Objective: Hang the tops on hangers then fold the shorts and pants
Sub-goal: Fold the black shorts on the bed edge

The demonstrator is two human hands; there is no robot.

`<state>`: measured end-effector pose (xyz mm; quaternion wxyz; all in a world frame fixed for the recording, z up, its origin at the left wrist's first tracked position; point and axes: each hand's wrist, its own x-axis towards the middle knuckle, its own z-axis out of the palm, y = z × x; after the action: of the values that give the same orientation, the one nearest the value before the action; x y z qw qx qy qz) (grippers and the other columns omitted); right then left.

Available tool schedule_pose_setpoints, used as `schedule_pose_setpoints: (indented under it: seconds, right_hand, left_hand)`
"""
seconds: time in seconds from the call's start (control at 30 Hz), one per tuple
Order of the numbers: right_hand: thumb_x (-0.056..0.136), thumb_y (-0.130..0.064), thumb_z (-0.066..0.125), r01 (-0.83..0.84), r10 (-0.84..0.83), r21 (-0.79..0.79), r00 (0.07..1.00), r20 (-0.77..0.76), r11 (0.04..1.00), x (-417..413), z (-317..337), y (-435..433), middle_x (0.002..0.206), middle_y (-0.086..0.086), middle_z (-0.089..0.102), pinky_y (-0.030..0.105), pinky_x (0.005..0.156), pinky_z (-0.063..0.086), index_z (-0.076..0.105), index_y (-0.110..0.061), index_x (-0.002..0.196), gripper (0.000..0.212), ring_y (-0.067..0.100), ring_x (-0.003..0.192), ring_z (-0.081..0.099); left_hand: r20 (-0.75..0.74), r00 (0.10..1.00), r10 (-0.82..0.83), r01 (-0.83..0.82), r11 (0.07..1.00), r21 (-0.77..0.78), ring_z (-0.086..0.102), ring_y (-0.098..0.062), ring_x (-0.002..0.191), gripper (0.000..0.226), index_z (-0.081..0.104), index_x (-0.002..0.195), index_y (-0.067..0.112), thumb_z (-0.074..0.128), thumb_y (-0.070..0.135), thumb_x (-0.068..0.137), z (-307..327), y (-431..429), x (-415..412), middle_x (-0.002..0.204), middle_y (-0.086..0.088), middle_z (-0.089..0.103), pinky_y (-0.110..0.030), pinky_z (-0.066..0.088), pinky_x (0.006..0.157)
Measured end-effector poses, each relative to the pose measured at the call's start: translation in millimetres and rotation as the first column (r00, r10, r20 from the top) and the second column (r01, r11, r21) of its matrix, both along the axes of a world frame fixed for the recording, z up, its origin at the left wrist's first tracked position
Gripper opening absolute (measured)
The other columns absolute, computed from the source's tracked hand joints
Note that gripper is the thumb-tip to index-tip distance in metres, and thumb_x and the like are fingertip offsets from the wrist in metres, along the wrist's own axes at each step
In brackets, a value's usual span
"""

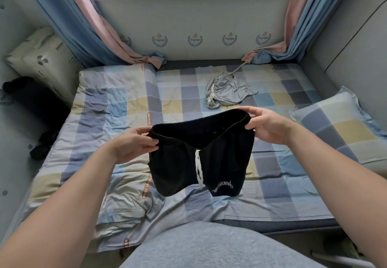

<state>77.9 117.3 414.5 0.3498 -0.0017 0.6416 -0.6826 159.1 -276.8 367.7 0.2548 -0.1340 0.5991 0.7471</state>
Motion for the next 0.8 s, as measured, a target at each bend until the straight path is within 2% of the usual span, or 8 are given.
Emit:
schedule_pose_setpoints:
  seconds: [0.1,0.23,0.33,0.4,0.47,0.6,0.7,0.8]
  right_hand:
    - [0.090,0.008,0.062,0.014,0.109,0.387,0.950,-0.293,0.922,-0.4,0.6,-6.7,0.104,0.009,0.075,0.032,0.095,0.052,0.072,-0.011,0.111,0.029,0.027,0.102,0.069]
    - [0.095,-0.028,0.067,0.179,0.253,0.616,0.798,-0.547,0.767,-3.2,-3.6,-7.3,0.096,-0.005,0.062,0.025,0.081,0.046,0.072,-0.022,0.096,0.007,0.015,0.091,0.061]
    - [0.097,-0.033,0.064,0.239,0.233,0.601,0.765,-0.600,0.763,-1.3,-2.9,-11.4,0.085,-0.007,0.067,0.035,0.077,0.049,0.070,-0.023,0.089,0.014,0.017,0.083,0.062]
    - [0.097,-0.037,0.062,0.322,0.198,0.607,0.748,-0.634,0.727,2.5,-0.4,-18.9,0.064,-0.013,0.060,0.033,0.061,0.043,0.059,-0.027,0.071,0.028,0.014,0.066,0.057]
    - [0.097,-0.037,0.061,0.379,0.167,0.626,0.752,-0.637,0.682,6.1,4.0,-31.0,0.063,-0.010,0.060,0.032,0.056,0.040,0.056,-0.023,0.071,0.030,0.017,0.066,0.057]
    - [0.095,-0.021,0.053,0.306,-0.078,0.499,0.902,-0.425,0.811,18.7,12.4,-65.9,0.076,0.009,0.061,0.028,0.040,0.047,0.056,-0.009,0.093,0.012,0.020,0.055,0.063]
    - [0.096,-0.015,0.049,0.175,-0.128,0.293,0.977,-0.171,0.940,34.9,30.3,-88.0,0.076,0.011,0.057,0.030,0.044,0.050,0.055,-0.010,0.098,0.008,0.022,0.051,0.060]
    - [0.098,-0.013,0.053,0.060,-0.018,0.212,0.981,-0.193,0.975,46.2,48.5,-98.8,0.083,0.013,0.067,0.032,0.054,0.054,0.061,-0.009,0.103,0.010,0.027,0.070,0.069]
  left_hand:
    - [-0.215,0.975,0.061,-0.146,0.900,-0.410,0.065,-0.012,0.080,0.015,0.074,0.106,0.016,0.069,0.010,0.092,2.9,12.5,-4.9,0.078,0.007,0.071,-0.021,0.058,0.073]
    - [-0.447,0.894,0.015,-0.312,0.736,-0.601,0.058,-0.016,0.100,0.009,0.073,0.095,0.024,0.064,0.024,0.097,6.0,19.0,-10.4,0.099,0.006,0.066,-0.032,0.047,0.090]
    - [-0.468,0.882,0.056,-0.320,0.800,-0.508,0.064,-0.005,0.077,0.017,0.068,0.090,0.018,0.056,0.022,0.101,12.3,24.5,-10.0,0.078,0.014,0.068,-0.032,0.050,0.074]
    - [-0.473,0.879,0.065,-0.354,0.752,-0.555,0.061,-0.001,0.069,0.024,0.064,0.083,0.018,0.052,0.031,0.100,17.0,32.3,-11.1,0.069,0.017,0.065,-0.031,0.047,0.068]
    - [-0.453,0.884,0.116,-0.403,0.682,-0.611,0.061,-0.013,0.075,0.030,0.059,0.078,0.018,0.048,0.037,0.098,18.3,43.6,-12.7,0.071,0.009,0.062,-0.034,0.045,0.066]
    - [-0.124,0.886,0.446,-0.458,0.808,-0.371,0.065,-0.034,0.102,0.030,0.064,0.109,0.011,0.045,0.033,0.102,29.7,78.5,-14.5,0.103,-0.013,0.069,-0.047,0.052,0.095]
    - [-0.096,0.929,0.357,-0.369,0.904,-0.216,0.067,-0.029,0.106,0.025,0.062,0.119,0.021,0.044,0.030,0.105,40.7,103.0,-9.4,0.113,-0.010,0.071,-0.046,0.055,0.093]
    - [-0.208,0.966,0.150,-0.180,0.975,-0.131,0.068,-0.018,0.095,0.023,0.059,0.120,0.020,0.047,0.013,0.102,57.0,118.3,0.7,0.109,-0.007,0.068,-0.029,0.056,0.073]
